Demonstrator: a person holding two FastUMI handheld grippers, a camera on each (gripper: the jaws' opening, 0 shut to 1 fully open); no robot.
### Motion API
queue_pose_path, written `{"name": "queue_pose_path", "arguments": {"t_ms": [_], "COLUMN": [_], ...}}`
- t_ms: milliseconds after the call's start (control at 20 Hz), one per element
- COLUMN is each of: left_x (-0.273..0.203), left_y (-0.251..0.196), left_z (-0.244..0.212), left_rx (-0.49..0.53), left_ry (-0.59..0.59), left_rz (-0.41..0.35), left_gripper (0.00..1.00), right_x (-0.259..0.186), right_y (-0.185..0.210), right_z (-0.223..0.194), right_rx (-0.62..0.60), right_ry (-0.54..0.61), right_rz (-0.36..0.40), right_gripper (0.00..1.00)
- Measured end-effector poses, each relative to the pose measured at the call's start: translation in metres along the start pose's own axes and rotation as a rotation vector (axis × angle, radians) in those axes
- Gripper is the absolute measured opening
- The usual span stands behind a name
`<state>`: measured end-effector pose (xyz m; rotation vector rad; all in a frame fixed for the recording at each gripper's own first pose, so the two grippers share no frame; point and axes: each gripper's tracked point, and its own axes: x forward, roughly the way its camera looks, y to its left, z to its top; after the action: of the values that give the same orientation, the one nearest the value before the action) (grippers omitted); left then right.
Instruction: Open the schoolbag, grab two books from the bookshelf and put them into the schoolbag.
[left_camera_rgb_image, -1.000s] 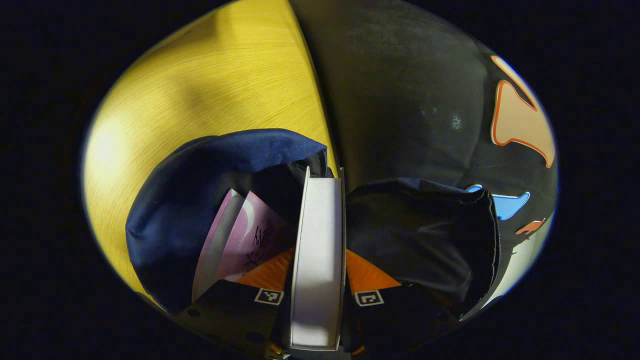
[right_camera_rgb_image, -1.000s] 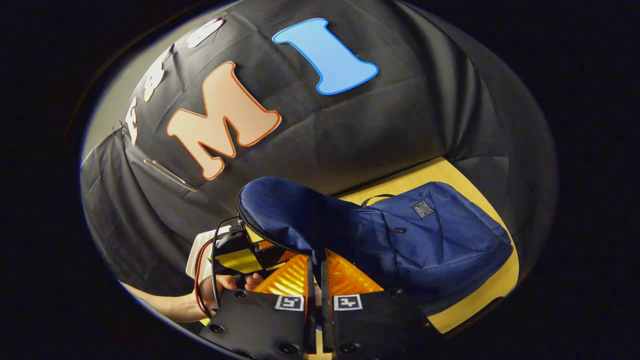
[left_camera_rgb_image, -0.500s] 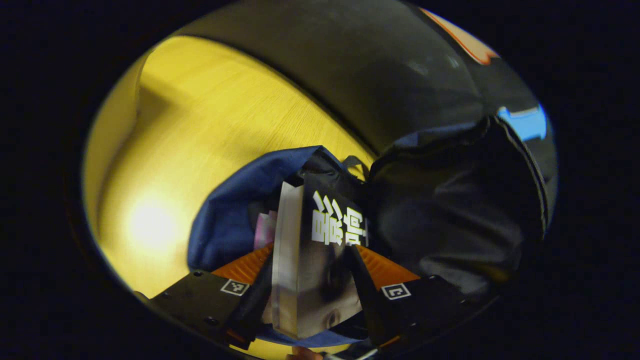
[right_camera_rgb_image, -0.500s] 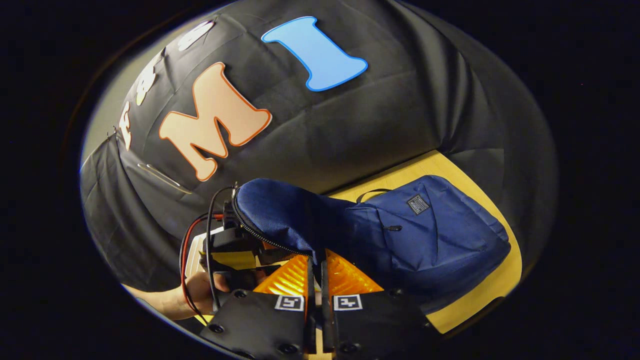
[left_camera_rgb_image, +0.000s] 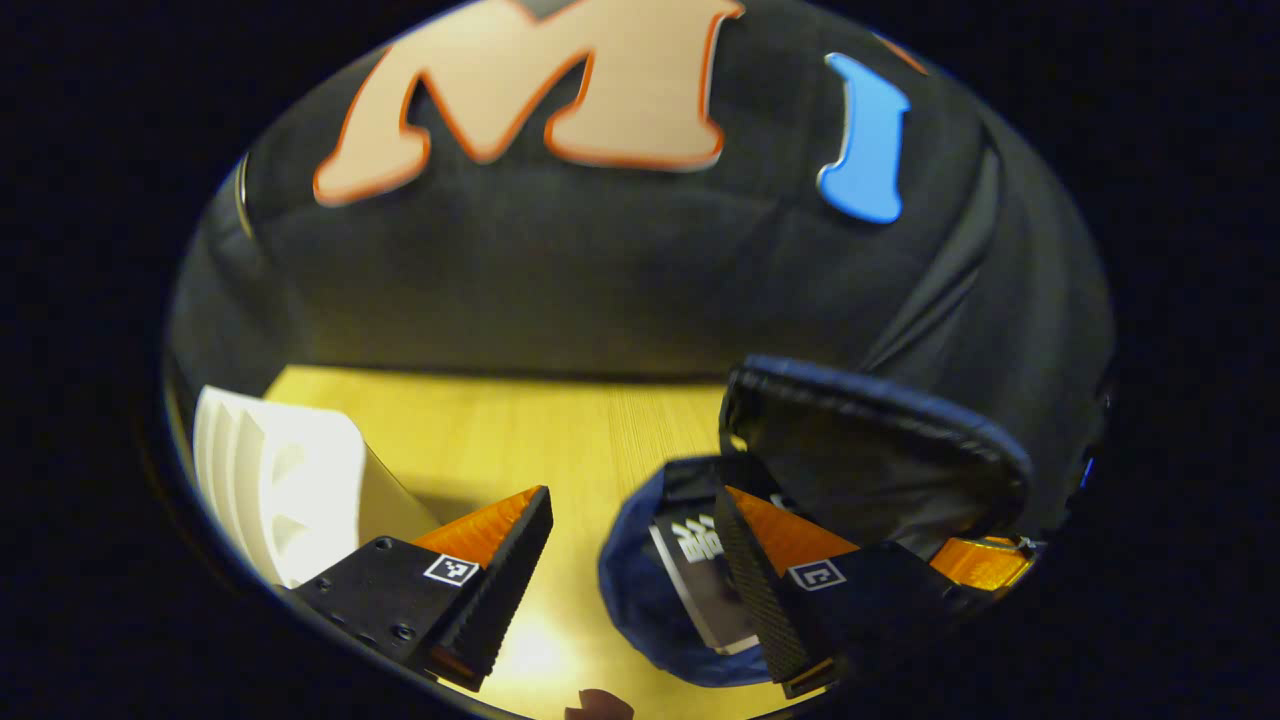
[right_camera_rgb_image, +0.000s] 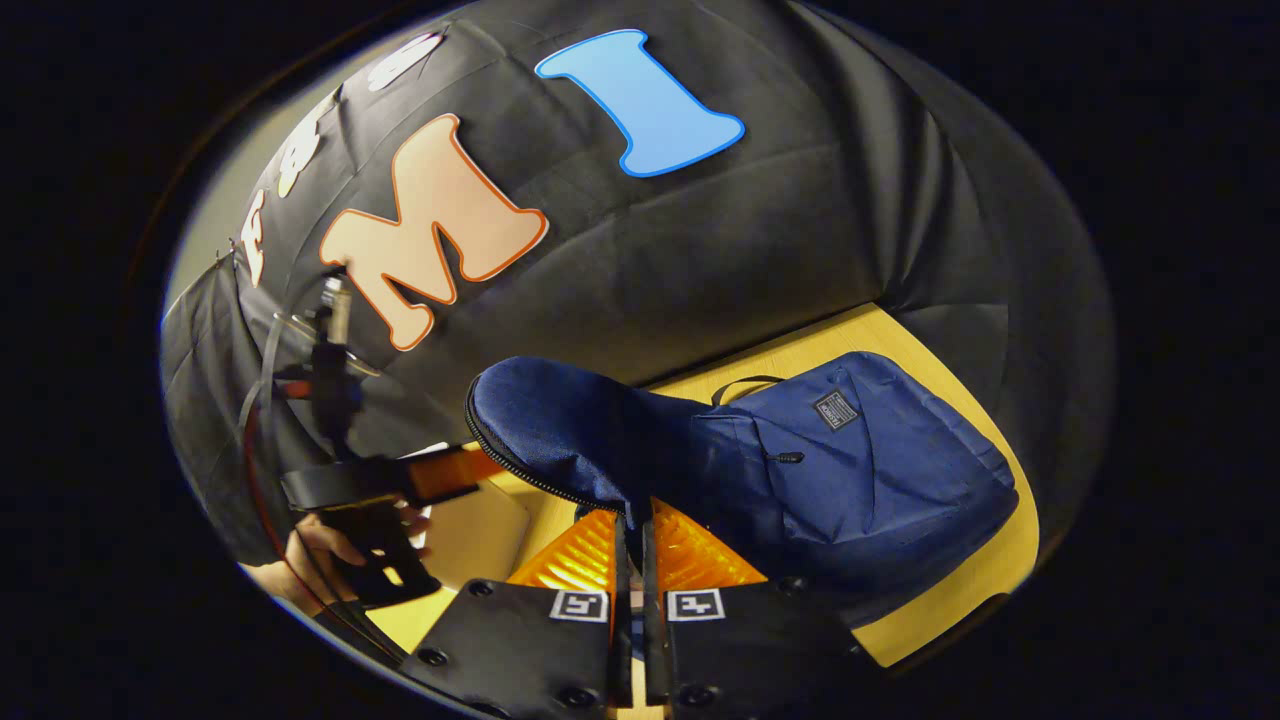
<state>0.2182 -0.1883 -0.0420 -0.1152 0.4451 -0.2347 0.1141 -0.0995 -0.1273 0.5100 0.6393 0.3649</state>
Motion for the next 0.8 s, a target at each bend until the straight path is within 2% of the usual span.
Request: {"name": "queue_pose_path", "arguments": {"t_ms": [150, 200, 250, 350, 400, 600, 650, 750, 800], "left_x": [-0.053, -0.073, -0.088, -0.114, -0.124, -0.157, -0.164, -0.170, -0.172], "left_y": [0.010, 0.016, 0.022, 0.032, 0.035, 0.051, 0.054, 0.060, 0.060], "left_z": [0.061, 0.076, 0.084, 0.088, 0.087, 0.080, 0.076, 0.070, 0.068], "left_rx": [0.029, 0.030, 0.037, 0.044, 0.037, 0.004, 0.008, 0.019, 0.020], "left_ry": [-0.223, -0.275, -0.319, -0.352, -0.355, -0.371, -0.363, -0.352, -0.351], "left_rz": [0.012, 0.033, 0.056, 0.088, 0.094, 0.124, 0.130, 0.142, 0.141], "left_gripper": [0.96, 0.94, 0.96, 0.93, 0.95, 0.94, 0.96, 0.96, 0.96], "right_x": [0.001, 0.001, 0.001, 0.001, 0.001, 0.001, 0.003, -0.001, -0.008], "right_y": [0.001, 0.002, 0.002, 0.004, 0.005, 0.008, 0.011, 0.014, 0.018], "right_z": [-0.004, -0.006, -0.007, -0.013, -0.018, -0.031, -0.033, -0.037, -0.042], "right_rx": [-0.017, -0.025, -0.032, -0.044, -0.051, -0.096, -0.101, -0.121, -0.123], "right_ry": [0.006, 0.010, 0.013, 0.022, 0.027, 0.037, 0.037, 0.040, 0.042], "right_rz": [-0.003, -0.004, -0.005, -0.007, -0.009, -0.035, -0.032, -0.041, -0.038], "right_gripper": [0.10, 0.10, 0.10, 0.08, 0.08, 0.08, 0.08, 0.14, 0.24]}}
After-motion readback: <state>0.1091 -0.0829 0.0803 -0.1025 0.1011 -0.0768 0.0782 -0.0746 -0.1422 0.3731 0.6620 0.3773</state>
